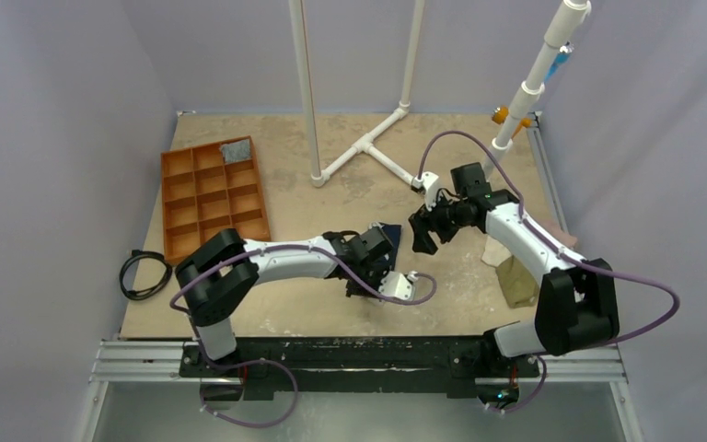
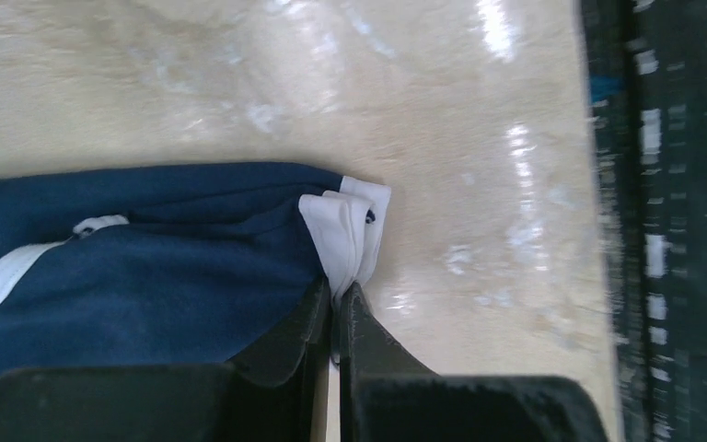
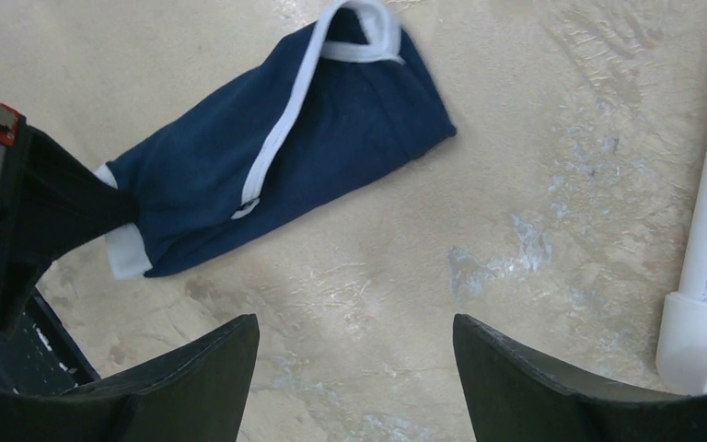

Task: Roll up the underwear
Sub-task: Roll the underwear to the center of the board.

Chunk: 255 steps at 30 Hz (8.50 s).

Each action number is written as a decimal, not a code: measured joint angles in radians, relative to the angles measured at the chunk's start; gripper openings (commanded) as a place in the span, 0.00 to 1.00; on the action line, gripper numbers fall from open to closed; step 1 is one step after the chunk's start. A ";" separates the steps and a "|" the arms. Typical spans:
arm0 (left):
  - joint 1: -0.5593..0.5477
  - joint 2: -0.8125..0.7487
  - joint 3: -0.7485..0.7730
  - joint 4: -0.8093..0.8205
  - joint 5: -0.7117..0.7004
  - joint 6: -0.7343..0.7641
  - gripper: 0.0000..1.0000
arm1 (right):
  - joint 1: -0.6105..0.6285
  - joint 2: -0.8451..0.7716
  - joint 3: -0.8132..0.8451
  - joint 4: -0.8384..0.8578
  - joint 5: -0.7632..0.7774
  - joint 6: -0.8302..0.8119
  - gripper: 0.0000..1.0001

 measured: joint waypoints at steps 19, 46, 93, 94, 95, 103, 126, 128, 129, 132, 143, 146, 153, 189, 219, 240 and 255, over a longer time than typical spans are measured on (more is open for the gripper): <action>0.281 0.434 0.498 -0.577 0.611 -0.231 0.00 | -0.214 0.012 0.072 -0.115 -0.120 -0.060 0.75; 0.367 0.688 0.726 -0.764 0.806 -0.339 0.00 | 0.155 -0.238 -0.095 -0.145 0.004 -0.297 0.74; 0.393 0.786 0.797 -0.866 0.916 -0.352 0.00 | 0.583 0.104 -0.187 0.247 0.275 -0.267 0.17; 0.393 0.786 0.797 -0.866 0.917 -0.352 0.00 | 0.583 0.106 -0.185 0.248 0.275 -0.269 0.13; 0.393 0.786 0.797 -0.866 0.917 -0.353 0.00 | 0.583 0.108 -0.183 0.248 0.275 -0.270 0.10; 0.393 0.776 0.781 -0.851 0.912 -0.352 0.23 | 0.580 0.133 -0.150 0.208 0.253 -0.281 0.00; 0.486 0.587 0.625 -0.806 0.755 -0.327 0.36 | 0.581 0.124 -0.130 0.058 0.159 -0.232 0.00; 0.513 0.549 0.587 -0.797 0.740 -0.323 0.36 | 0.581 0.124 -0.130 0.056 0.152 -0.227 0.00; 0.526 0.531 0.571 -0.797 0.736 -0.322 0.36 | 0.581 0.124 -0.130 0.055 0.148 -0.225 0.00; 0.576 0.443 0.502 -0.786 0.728 -0.318 0.36 | 0.581 0.122 -0.130 0.054 0.143 -0.217 0.00; 0.747 0.041 0.228 -0.708 0.718 -0.317 0.35 | 0.482 0.179 -0.047 0.008 0.037 -0.221 0.00; 0.792 -0.038 0.167 -0.694 0.715 -0.307 0.35 | 0.452 0.221 -0.003 -0.013 0.009 -0.232 0.00; 0.809 -0.288 0.007 -0.608 0.649 -0.296 0.35 | 0.412 0.318 0.067 -0.063 -0.070 -0.262 0.00; 0.153 -0.309 -0.157 0.049 0.229 -0.137 0.31 | 0.245 0.795 0.432 -0.578 -0.451 -0.502 0.03; 0.019 -0.052 -0.115 0.202 -0.030 -0.068 0.10 | 0.233 0.840 0.461 -0.641 -0.464 -0.515 0.05; 0.163 0.096 0.139 -0.088 0.341 -0.174 0.00 | 0.202 0.643 0.428 -0.481 -0.280 -0.375 0.54; 0.205 0.122 0.111 -0.138 0.384 -0.266 0.00 | 0.130 0.506 0.310 -0.406 -0.203 -0.299 0.55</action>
